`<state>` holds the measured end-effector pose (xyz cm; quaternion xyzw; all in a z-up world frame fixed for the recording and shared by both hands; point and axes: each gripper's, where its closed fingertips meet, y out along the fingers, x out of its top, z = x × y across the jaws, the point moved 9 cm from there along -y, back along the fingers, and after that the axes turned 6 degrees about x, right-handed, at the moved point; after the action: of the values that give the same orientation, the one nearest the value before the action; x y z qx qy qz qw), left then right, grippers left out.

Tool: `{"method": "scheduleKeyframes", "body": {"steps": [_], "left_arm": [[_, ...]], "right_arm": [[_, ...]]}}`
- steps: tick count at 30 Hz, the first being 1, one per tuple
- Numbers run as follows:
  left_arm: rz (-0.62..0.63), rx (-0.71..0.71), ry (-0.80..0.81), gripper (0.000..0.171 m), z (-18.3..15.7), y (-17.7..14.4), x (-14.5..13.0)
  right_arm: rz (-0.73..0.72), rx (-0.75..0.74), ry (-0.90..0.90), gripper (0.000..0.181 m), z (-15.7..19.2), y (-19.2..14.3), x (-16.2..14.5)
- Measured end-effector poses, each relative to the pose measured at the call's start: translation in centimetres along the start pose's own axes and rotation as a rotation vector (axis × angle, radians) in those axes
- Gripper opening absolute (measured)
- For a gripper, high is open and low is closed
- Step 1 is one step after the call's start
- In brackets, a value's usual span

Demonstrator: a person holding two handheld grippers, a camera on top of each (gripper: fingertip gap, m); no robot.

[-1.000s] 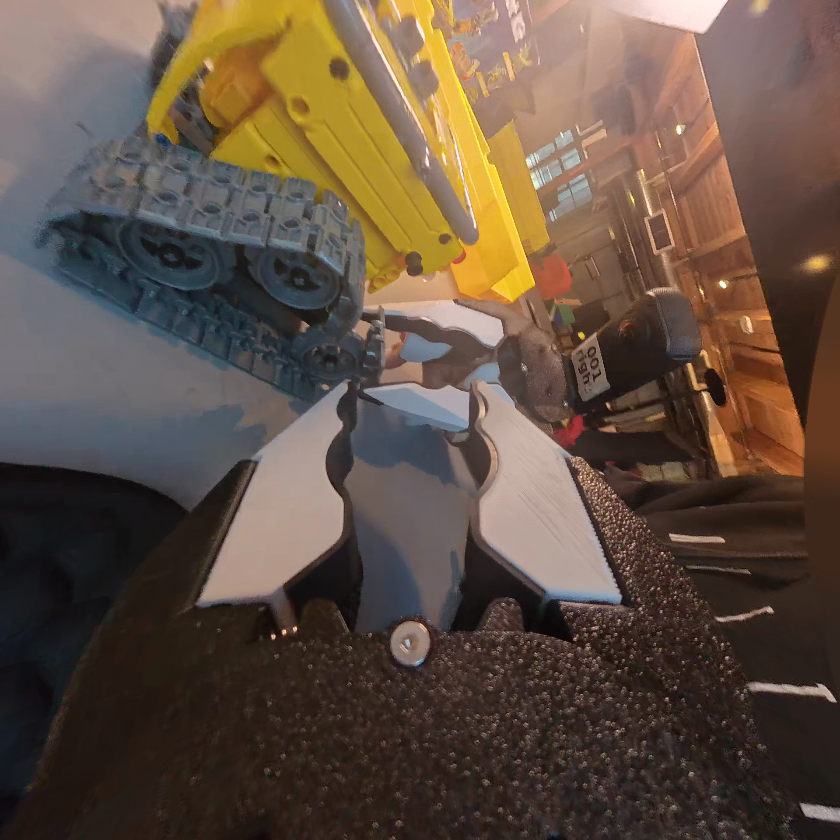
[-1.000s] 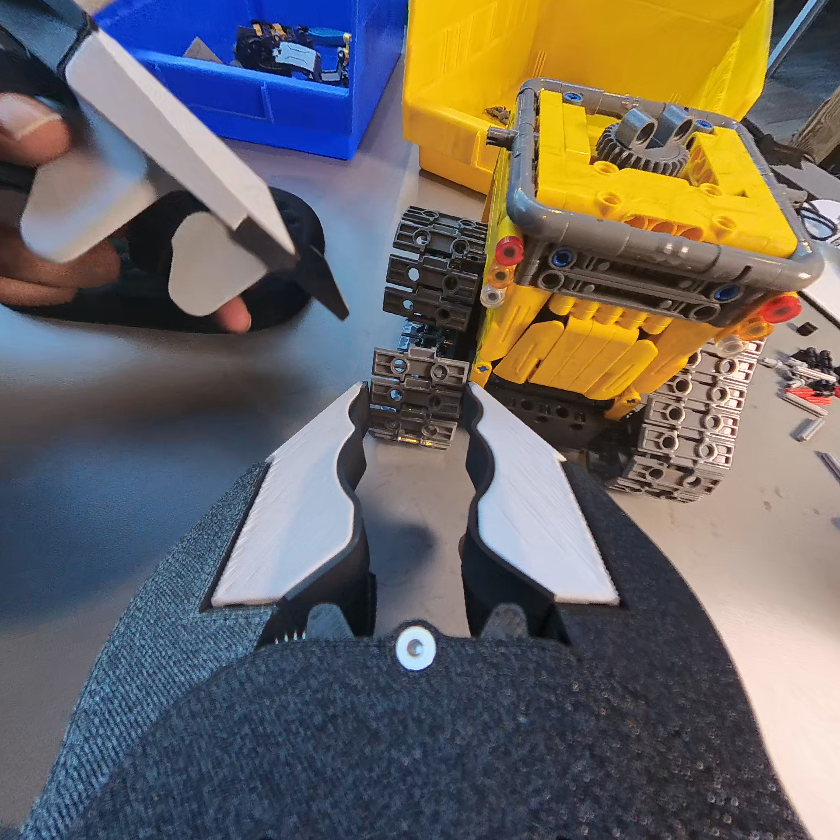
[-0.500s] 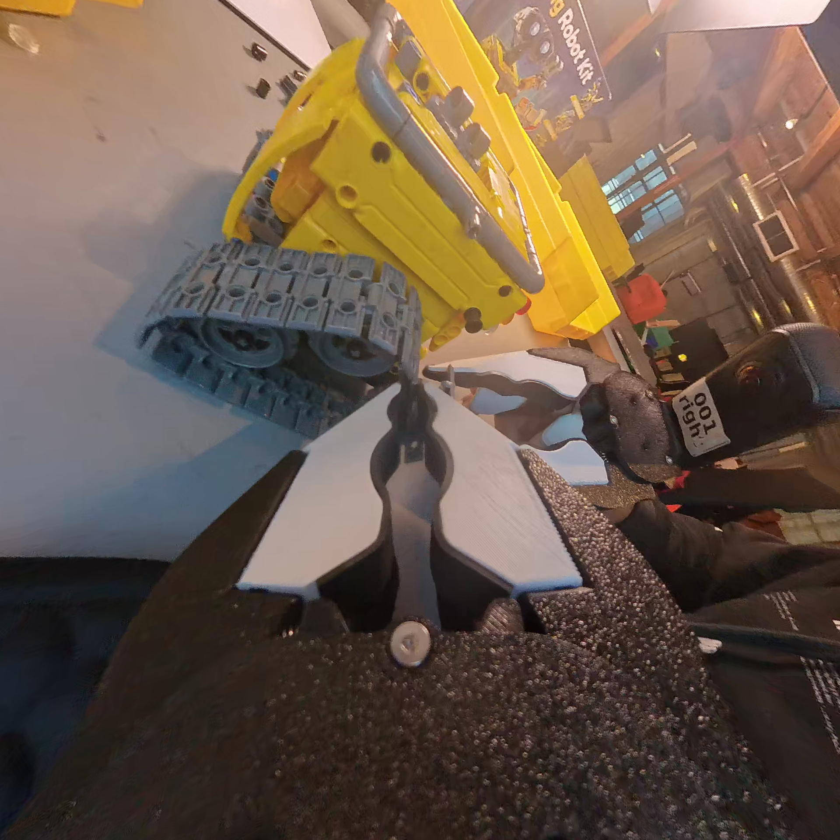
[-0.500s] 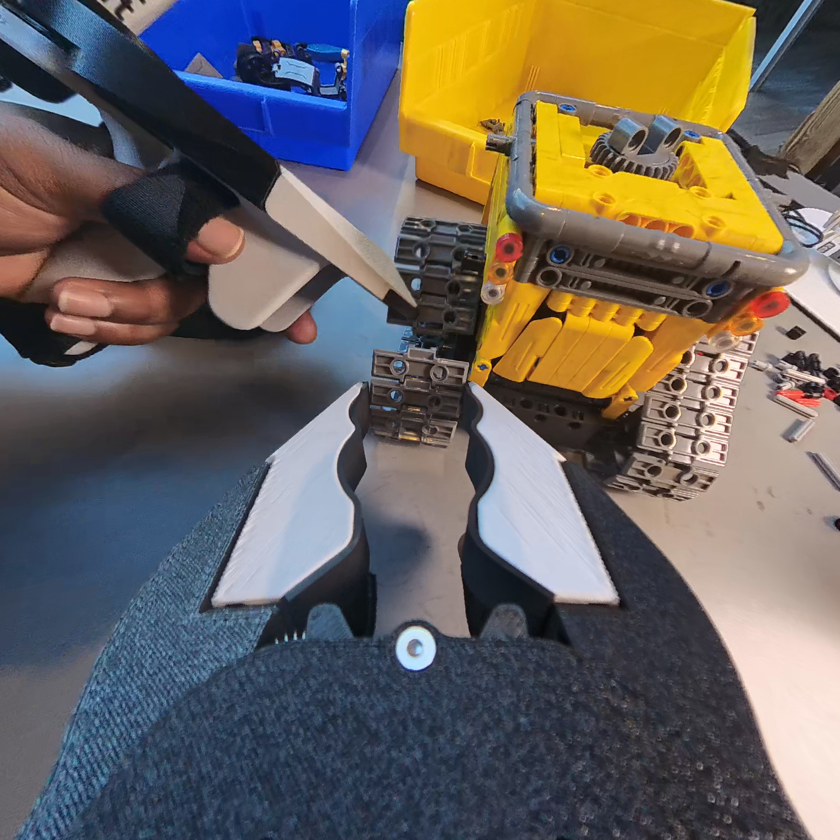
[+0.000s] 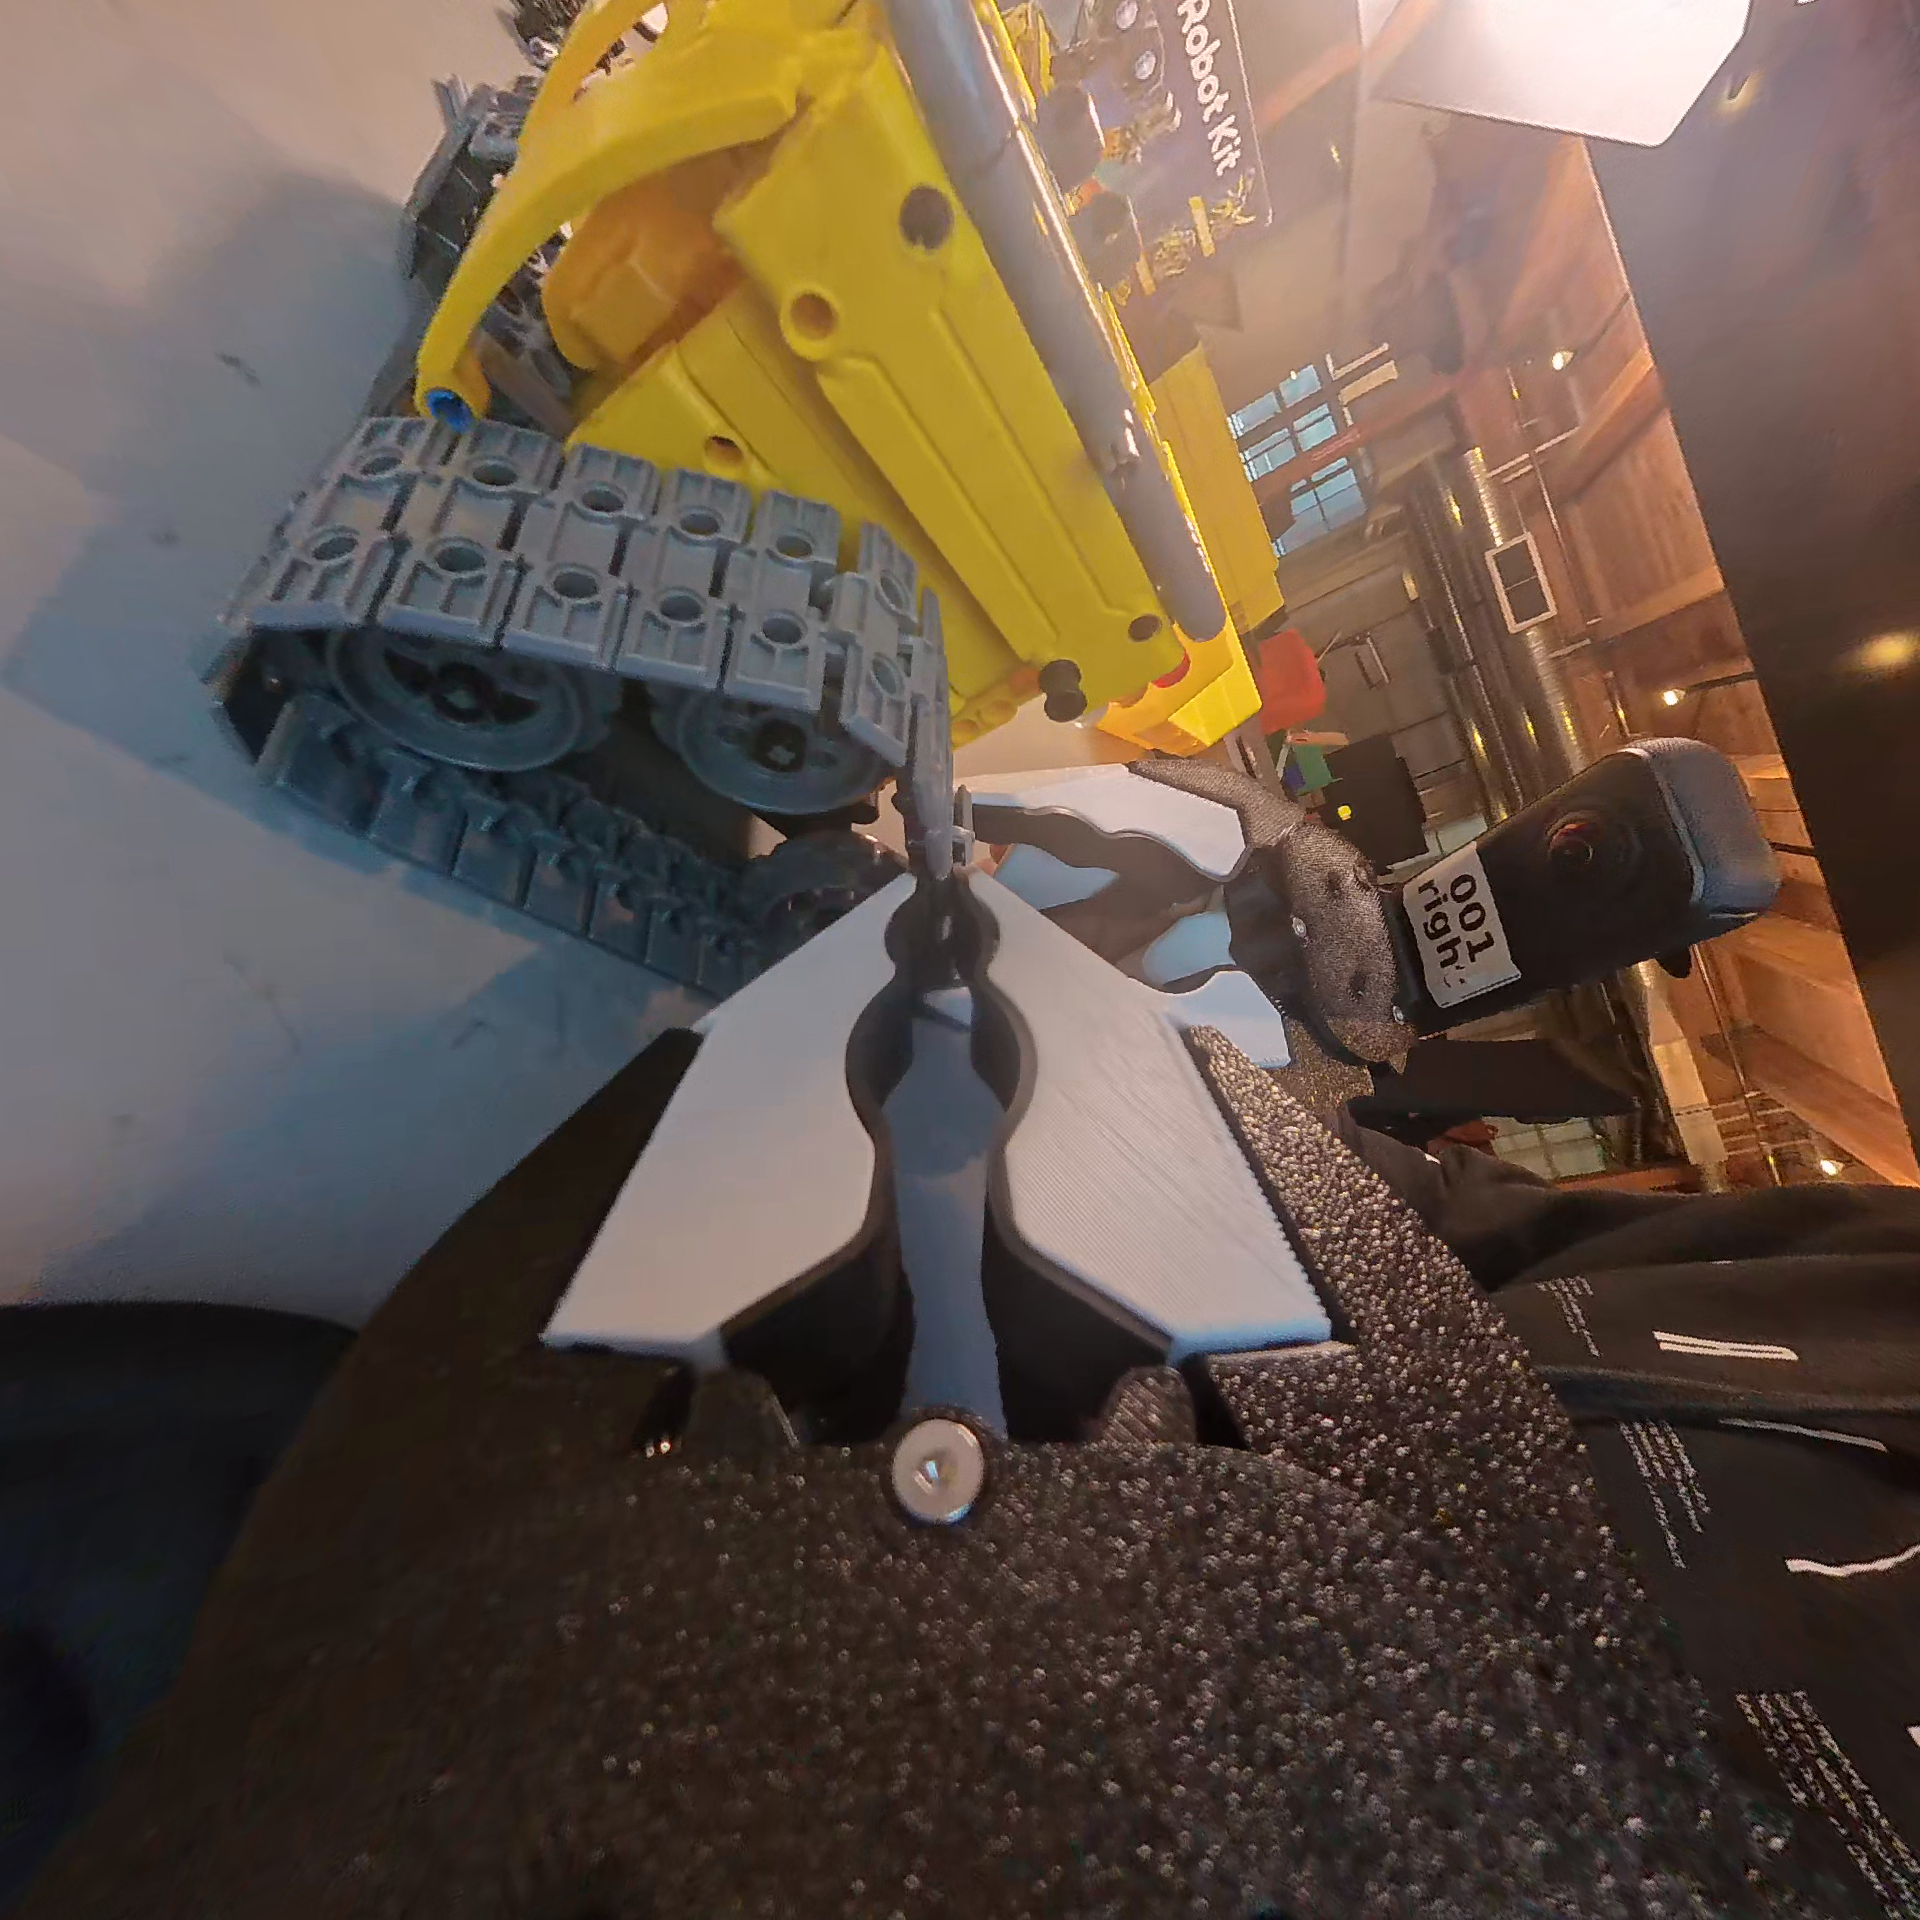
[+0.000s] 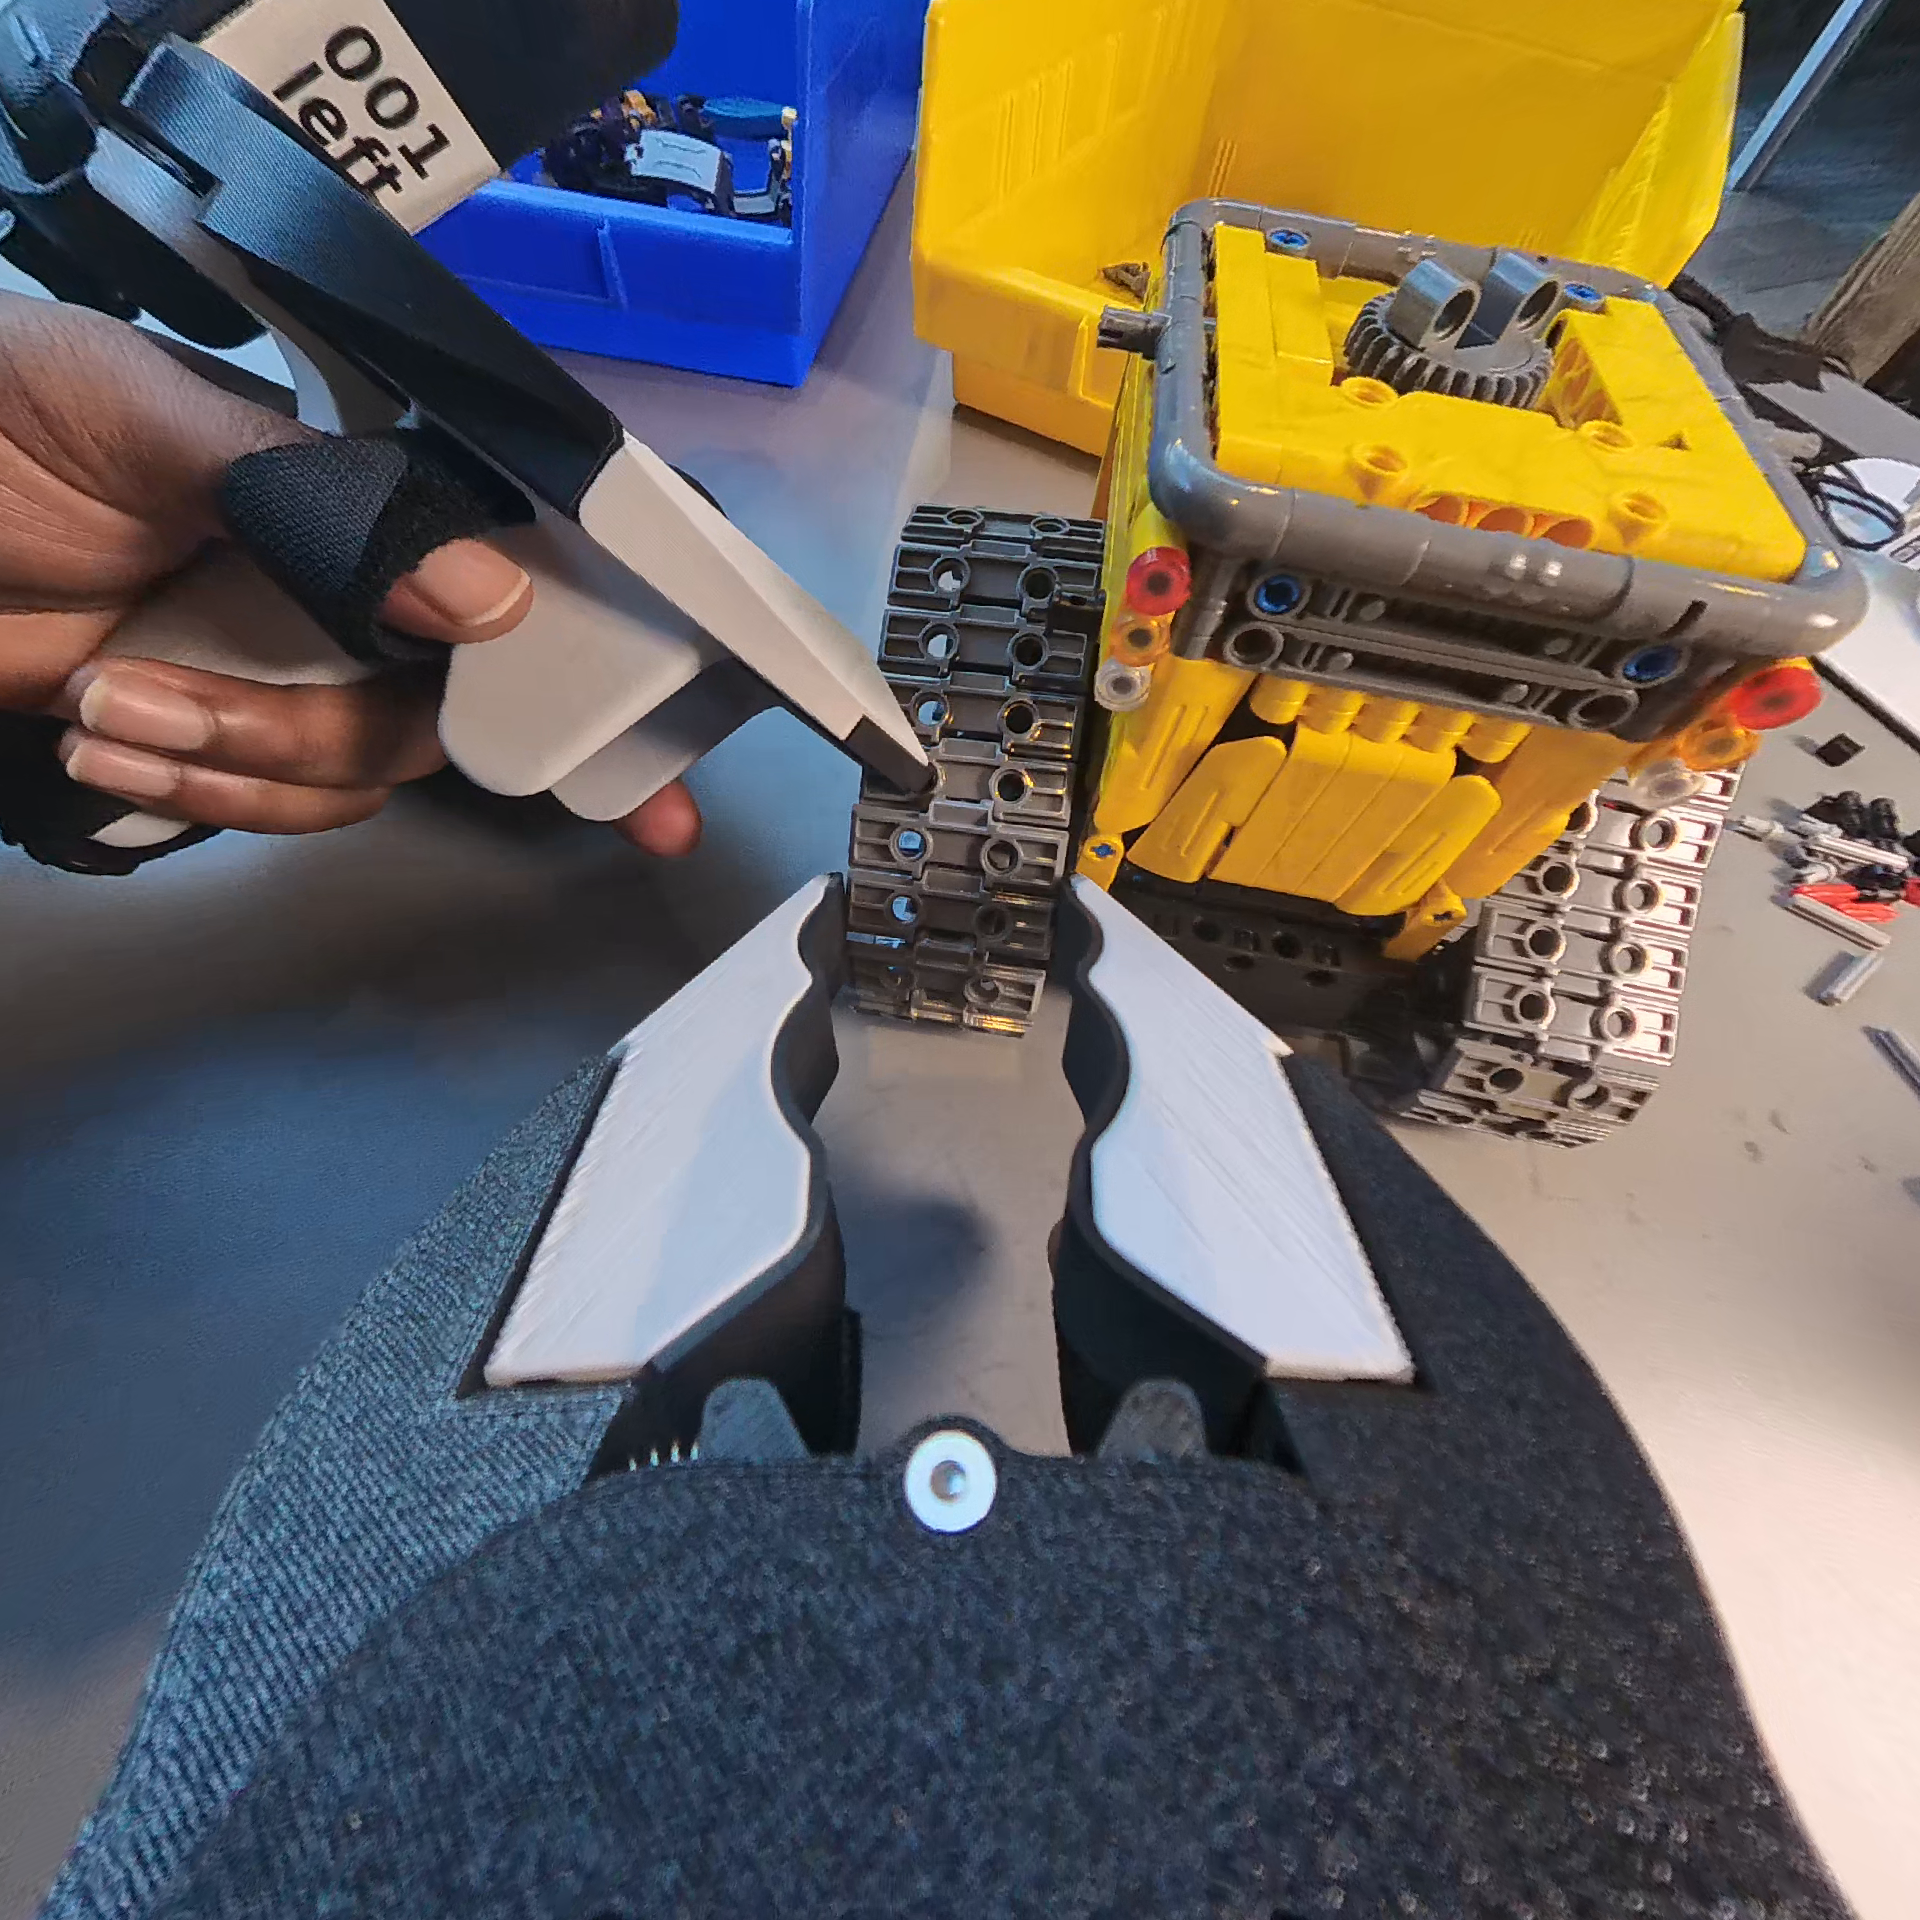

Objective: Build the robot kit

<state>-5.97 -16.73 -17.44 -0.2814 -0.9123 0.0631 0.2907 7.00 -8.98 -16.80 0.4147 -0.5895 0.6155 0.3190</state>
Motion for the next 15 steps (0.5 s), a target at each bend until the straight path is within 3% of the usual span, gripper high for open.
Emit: {"method": "scheduleKeyframes", "body": {"steps": [15], "left_arm": [[0.026,-0.037,-0.021,0.002,0.11,0.15,-0.25]], "right_arm": [[0.043,0.023,-0.026,0.042,-0.06,0.32,-0.05]]}}
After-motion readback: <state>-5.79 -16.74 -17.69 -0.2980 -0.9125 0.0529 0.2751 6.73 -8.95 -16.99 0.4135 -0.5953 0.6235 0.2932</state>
